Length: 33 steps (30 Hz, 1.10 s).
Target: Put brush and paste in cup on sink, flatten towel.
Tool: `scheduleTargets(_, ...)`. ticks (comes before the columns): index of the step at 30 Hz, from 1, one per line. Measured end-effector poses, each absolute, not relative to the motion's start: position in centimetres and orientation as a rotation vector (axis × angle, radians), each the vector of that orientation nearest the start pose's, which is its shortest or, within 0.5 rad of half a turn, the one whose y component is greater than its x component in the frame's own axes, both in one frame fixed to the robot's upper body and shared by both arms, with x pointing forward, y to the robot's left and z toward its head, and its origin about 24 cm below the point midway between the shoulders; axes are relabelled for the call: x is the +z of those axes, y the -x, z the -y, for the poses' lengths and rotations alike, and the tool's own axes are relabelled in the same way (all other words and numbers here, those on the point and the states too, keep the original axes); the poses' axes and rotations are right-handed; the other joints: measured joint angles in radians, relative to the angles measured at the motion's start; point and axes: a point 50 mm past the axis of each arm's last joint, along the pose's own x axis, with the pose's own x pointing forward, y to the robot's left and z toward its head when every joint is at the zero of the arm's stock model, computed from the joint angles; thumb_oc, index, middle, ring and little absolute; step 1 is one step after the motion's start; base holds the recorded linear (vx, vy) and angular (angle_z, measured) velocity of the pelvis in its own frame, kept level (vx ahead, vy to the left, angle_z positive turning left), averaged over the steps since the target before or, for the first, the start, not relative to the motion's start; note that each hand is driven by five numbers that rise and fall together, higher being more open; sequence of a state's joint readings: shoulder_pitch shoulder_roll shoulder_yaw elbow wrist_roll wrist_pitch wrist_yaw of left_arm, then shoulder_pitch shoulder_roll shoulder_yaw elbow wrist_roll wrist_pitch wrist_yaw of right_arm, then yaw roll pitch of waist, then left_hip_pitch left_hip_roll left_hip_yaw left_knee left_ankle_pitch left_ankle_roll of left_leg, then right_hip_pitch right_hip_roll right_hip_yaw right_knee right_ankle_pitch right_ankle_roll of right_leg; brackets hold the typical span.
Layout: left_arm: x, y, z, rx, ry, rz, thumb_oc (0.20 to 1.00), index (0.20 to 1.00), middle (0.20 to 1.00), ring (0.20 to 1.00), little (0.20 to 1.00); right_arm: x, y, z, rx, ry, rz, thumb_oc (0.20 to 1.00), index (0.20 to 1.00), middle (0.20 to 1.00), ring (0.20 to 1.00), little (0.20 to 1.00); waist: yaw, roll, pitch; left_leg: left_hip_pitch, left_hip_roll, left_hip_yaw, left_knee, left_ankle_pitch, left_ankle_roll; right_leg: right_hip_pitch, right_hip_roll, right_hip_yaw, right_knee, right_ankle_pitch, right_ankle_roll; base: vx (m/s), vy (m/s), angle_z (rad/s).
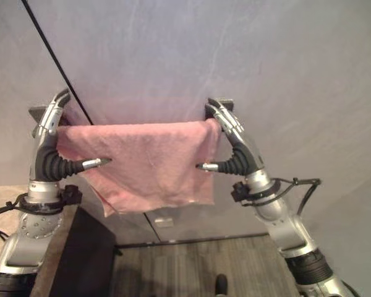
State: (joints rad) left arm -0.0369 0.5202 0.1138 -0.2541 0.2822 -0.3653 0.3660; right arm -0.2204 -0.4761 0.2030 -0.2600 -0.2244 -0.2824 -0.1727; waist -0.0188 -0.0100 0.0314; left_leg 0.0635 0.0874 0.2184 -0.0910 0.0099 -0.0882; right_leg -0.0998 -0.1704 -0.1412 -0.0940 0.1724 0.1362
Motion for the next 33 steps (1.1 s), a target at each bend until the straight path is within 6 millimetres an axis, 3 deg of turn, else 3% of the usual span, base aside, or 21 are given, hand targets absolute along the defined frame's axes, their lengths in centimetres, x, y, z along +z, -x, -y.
scheduleTargets(4, 16.7, -21.6, -24.3, 0.394, -0.618, 0.745, 1.000, 1.000, 1.000, 1.000, 1.000, 16.2, -24.8, 17.2, 0.075, 0.559, 0.691, 1.000, 1.000, 1.000, 1.000, 1.000, -0.003, 0.006, 0.011, 0.006, 0.001, 0.007, -0.001, -0.002, 0.002, 0.005, 0.001, 0.002, 0.000, 0.000, 0.000, -0.01, -0.003, -0.03)
scheduleTargets(7, 14.8, -20.8, -25.8, 0.470, -0.542, 0.641, 1.000, 1.000, 1.000, 1.000, 1.000, 14.6, -23.9, 19.1, 0.016, 0.519, 0.594, 1.000, 1.000, 1.000, 1.000, 1.000, -0.001, 0.007, 0.018, 0.006, 0.002, 0.006, -0.002, -0.002, 0.002, 0.006, 0.002, 0.000, 0.000, -0.002, 0.000, 0.00, 0.000, 0.00)
scheduleTargets(14, 11.6, -19.7, -26.2, 0.516, -0.421, 0.498, 1.000, 1.000, 1.000, 1.000, 1.000, 9.5, -22.3, 21.0, -0.040, 0.370, 0.341, 1.000, 1.000, 1.000, 1.000, 1.000, -0.002, -0.013, 0.052, 0.005, 0.003, -0.009, -0.004, -0.005, 0.007, 0.012, 0.001, -0.006, 0.000, -0.006, -0.004, -0.01, -0.004, 0.03)
scheduleTargets(18, 7.3, -19.5, -26.3, 0.512, -0.276, 0.302, 1.000, 1.000, 1.000, 1.000, 1.000, 5.8, -21.6, 22.5, -0.106, 0.341, 0.169, 1.000, 1.000, 1.000, 1.000, 1.000, -0.008, -0.012, 0.058, 0.006, 0.004, -0.014, -0.004, -0.005, 0.007, 0.015, 0.001, -0.008, 0.000, -0.007, -0.001, -0.01, -0.001, 0.02)
scheduleTargets(20, 4.2, -19.1, -26.2, 0.469, -0.258, 0.135, 1.000, 1.000, 1.000, 1.000, 1.000, 3.6, -21.4, 23.5, -0.130, 0.354, 0.059, 1.000, 1.000, 1.000, 1.000, 1.000, -0.010, -0.013, 0.059, 0.006, 0.004, -0.014, -0.003, -0.004, 0.006, 0.016, 0.001, -0.010, 0.000, -0.007, -0.001, 0.00, 0.000, 0.00)
scheduleTargets(22, 2.4, -19.0, -26.0, 0.444, -0.252, 0.049, 1.000, 1.000, 1.000, 1.000, 1.000, 1.7, -21.0, 24.2, -0.147, 0.365, -0.042, 1.000, 1.000, 1.000, 1.000, 1.000, -0.011, -0.015, 0.060, 0.005, 0.004, -0.015, -0.001, -0.003, 0.004, 0.016, 0.000, -0.012, 0.000, -0.008, -0.001, 0.00, 0.000, 0.00)
scheduleTargets(26, 0.4, -18.7, -26.1, 0.441, -0.204, -0.053, 1.000, 1.000, 1.000, 1.000, 1.000, -2.2, -19.8, 24.7, -0.172, 0.342, -0.230, 1.000, 1.000, 1.000, 1.000, 1.000, -0.011, -0.016, 0.061, 0.006, 0.003, -0.017, 0.000, -0.003, 0.004, 0.022, -0.002, -0.024, 0.000, -0.012, 0.004, -0.01, -0.001, 0.05)
scheduleTargets(27, -1.4, -18.4, -26.0, 0.454, -0.149, -0.131, 1.000, 1.000, 1.000, 1.000, 1.000, -4.6, -18.9, 24.8, -0.178, 0.334, -0.344, 1.000, 1.000, 1.000, 1.000, 1.000, -0.010, -0.015, 0.061, 0.007, 0.004, -0.020, 0.000, -0.003, 0.004, 0.026, -0.002, -0.029, 0.000, -0.014, 0.004, -0.02, -0.001, 0.08)
scheduleTargets(29, -4.0, -17.8, -25.8, 0.458, -0.081, -0.255, 1.000, 1.000, 1.000, 1.000, 1.000, -7.3, -18.0, 24.9, -0.212, 0.282, -0.496, 1.000, 1.000, 1.000, 1.000, 1.000, -0.012, -0.016, 0.059, 0.009, 0.004, -0.021, 0.000, -0.003, 0.005, 0.029, -0.002, -0.030, 0.000, -0.015, 0.004, -0.01, -0.001, 0.02)
scheduleTargets(33, -7.6, -16.0, -24.9, 0.416, -0.039, -0.451, 1.000, 1.000, 1.000, 1.000, 1.000, -10.1, -16.9, 24.2, -0.213, 0.237, -0.657, 1.000, 1.000, 1.000, 1.000, 1.000, -0.012, -0.012, 0.060, 0.009, 0.005, -0.024, -0.001, -0.006, 0.008, 0.031, -0.002, -0.033, 0.000, -0.017, 0.003, 0.00, 0.001, 0.01)
